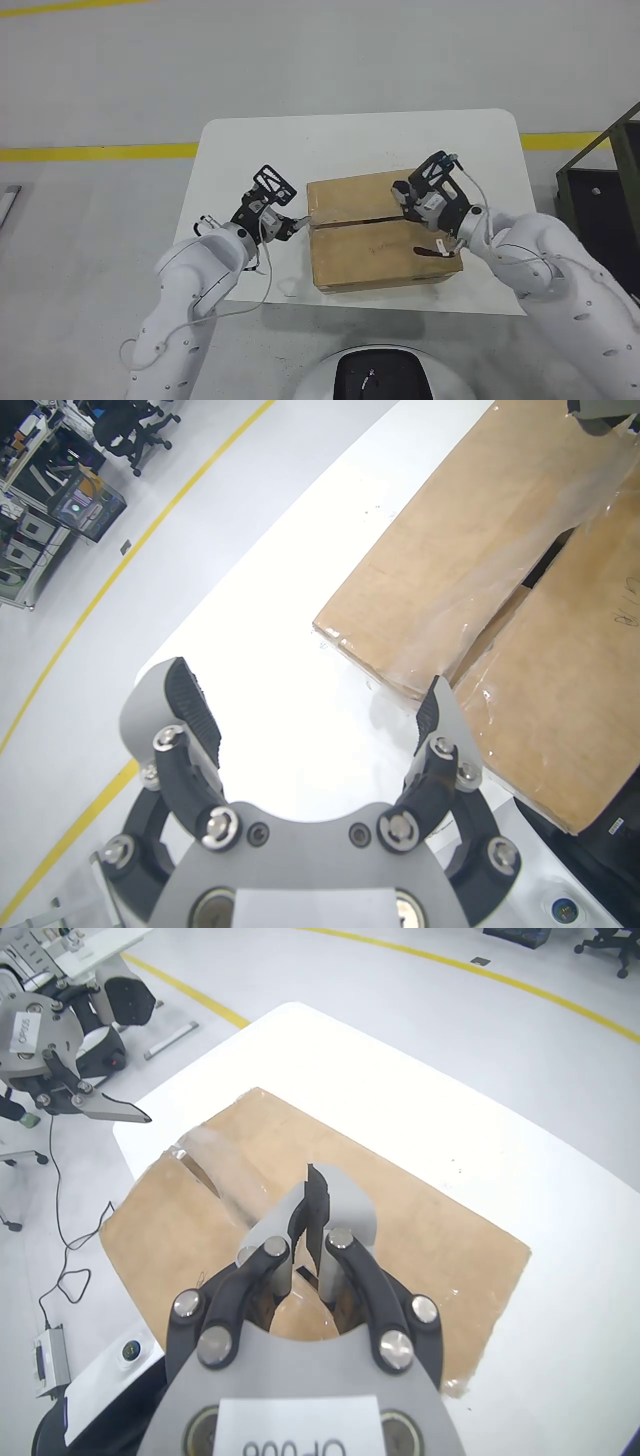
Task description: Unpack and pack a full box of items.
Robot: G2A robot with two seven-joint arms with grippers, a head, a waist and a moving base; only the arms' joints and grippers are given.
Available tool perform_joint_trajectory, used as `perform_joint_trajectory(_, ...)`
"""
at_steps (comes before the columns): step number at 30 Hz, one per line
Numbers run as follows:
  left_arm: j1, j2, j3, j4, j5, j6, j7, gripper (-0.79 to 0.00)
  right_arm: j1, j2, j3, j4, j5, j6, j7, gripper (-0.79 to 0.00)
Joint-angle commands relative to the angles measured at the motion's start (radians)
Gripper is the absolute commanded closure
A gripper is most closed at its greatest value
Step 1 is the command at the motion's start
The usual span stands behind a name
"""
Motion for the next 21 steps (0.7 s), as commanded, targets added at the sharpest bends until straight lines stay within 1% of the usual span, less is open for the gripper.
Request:
perform_joint_trajectory(1, -0.002, 0.0, 0.0, 0.003, -0.017, 0.002, -0.005, -0.785, -0.017, 0.001, 0.022, -0.001, 0.018, 0.008, -0.014, 0.0)
perform_joint_trajectory(7, -0.013, 0.0, 0.005, 0.009, -0.03, -0.002, -0.007, -0.785, -0.075, 0.002, 0.066, -0.023, 0.117, 0.054, -0.027, 0.0)
perform_joint_trajectory(12, -0.018, -0.001, 0.009, 0.021, -0.045, 0.001, -0.005, -0.785, -0.115, 0.001, 0.101, -0.087, 0.167, 0.048, -0.113, 0.0)
perform_joint_trajectory(17, -0.022, 0.0, 0.0, 0.034, -0.072, 0.008, -0.011, -0.785, -0.094, -0.004, 0.101, -0.127, 0.191, -0.02, -0.208, 0.0)
perform_joint_trajectory(21, -0.016, 0.003, -0.023, 0.037, -0.093, 0.022, -0.02, -0.785, -0.06, -0.009, 0.067, -0.114, 0.176, -0.11, -0.263, 0.0)
